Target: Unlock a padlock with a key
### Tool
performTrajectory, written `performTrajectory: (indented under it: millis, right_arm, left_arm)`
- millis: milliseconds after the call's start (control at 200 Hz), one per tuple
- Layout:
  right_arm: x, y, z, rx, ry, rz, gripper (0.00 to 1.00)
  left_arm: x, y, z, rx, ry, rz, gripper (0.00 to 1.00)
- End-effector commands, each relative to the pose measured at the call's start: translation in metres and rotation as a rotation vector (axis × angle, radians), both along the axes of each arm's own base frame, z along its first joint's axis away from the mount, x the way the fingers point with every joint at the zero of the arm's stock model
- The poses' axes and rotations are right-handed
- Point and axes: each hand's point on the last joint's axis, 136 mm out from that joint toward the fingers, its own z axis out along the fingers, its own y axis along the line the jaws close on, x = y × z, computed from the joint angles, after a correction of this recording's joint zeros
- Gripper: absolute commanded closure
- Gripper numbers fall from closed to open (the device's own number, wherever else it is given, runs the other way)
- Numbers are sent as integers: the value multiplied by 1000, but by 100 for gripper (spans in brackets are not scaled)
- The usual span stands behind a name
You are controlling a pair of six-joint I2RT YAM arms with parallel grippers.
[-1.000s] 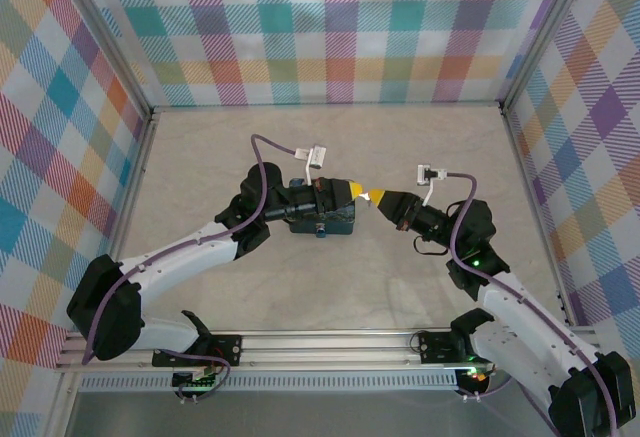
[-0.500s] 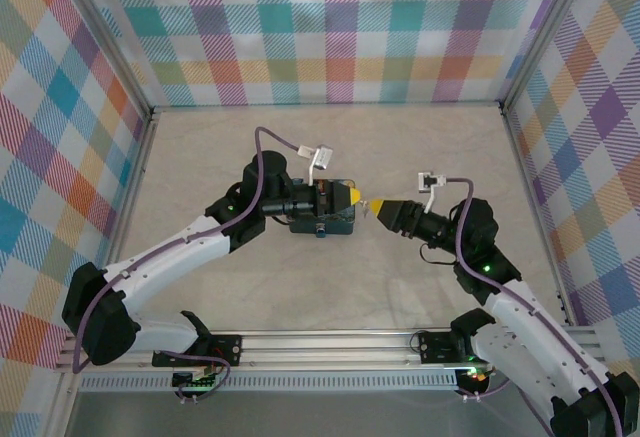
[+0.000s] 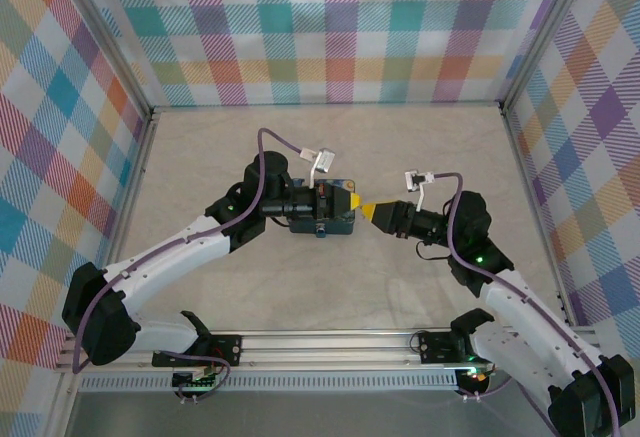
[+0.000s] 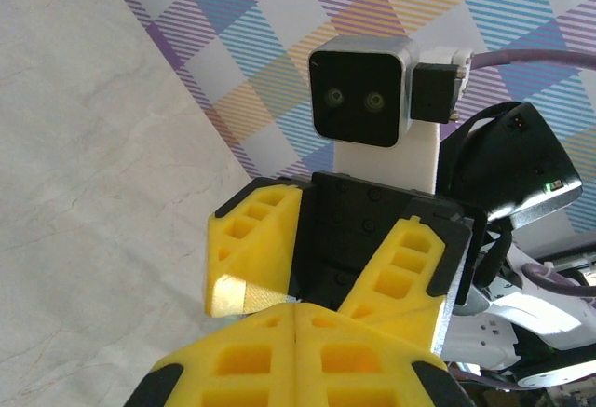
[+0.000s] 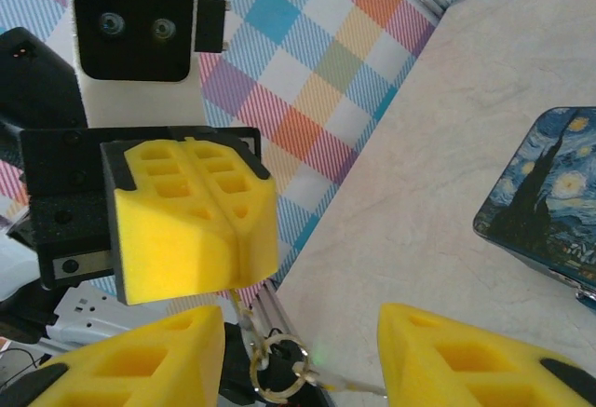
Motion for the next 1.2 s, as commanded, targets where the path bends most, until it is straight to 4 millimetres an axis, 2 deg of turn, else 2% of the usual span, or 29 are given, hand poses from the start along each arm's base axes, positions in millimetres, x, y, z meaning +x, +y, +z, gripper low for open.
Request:
performTrajectory:
  millis: [0,155,220,325,420,525,730,750,790,810,890,960,1015,1055,1130,1195]
  right_arm:
    - [-7,3,28,41,-89,41,56]
    - [-9,4,28,44,-94,53,67]
    - [-9,4,26,42,-88,55,68]
    - [-10,3,24,35,-86,55,80]
    - [-11,3,23,33,-88,55,85]
    - [-12,3,23,31,-95,60,100]
    - [-13,2,20,27,-95,55,100]
    - [-13,2,20,27,-97,52,100]
    - [-12,0,17,19,-89,41,100]
    - [-11,0,17,15,-88,33,100]
    - [-9,-4,13,-14,-76,0,100]
    - [-8,-8,9,-40,-72,-27,100]
    - [-6,-11,6,-62,-66,-53,100]
    - [-4,-15,1,-84,-56,-77,100]
    - [0,-21,-8,-130,-37,-122,100]
    - [5,-27,-18,-173,-19,-172,100]
  left_arm:
    - [-6,-6,9,-19,-30,-34,100]
    - [-4,-6,8,-18,-26,-26,100]
    - [-5,-6,10,-20,-31,-23,100]
    - [-4,-5,9,-20,-29,-22,100]
    - [-5,-5,9,-22,-27,-22,100]
    - [-5,-5,10,-27,-29,-23,100]
    - [-1,-1,8,-13,-29,10,100]
    - [0,0,7,-5,-27,20,92]
    - [6,4,3,16,-21,60,68]
    - [8,6,0,27,-16,81,63]
    - [15,16,-5,40,-7,129,57]
    - [21,27,-13,68,8,185,43]
    - [28,38,-23,112,21,244,37]
    - [34,49,-35,161,39,299,32]
    - [45,70,-60,271,66,408,31]
    - [54,92,-83,389,93,513,24]
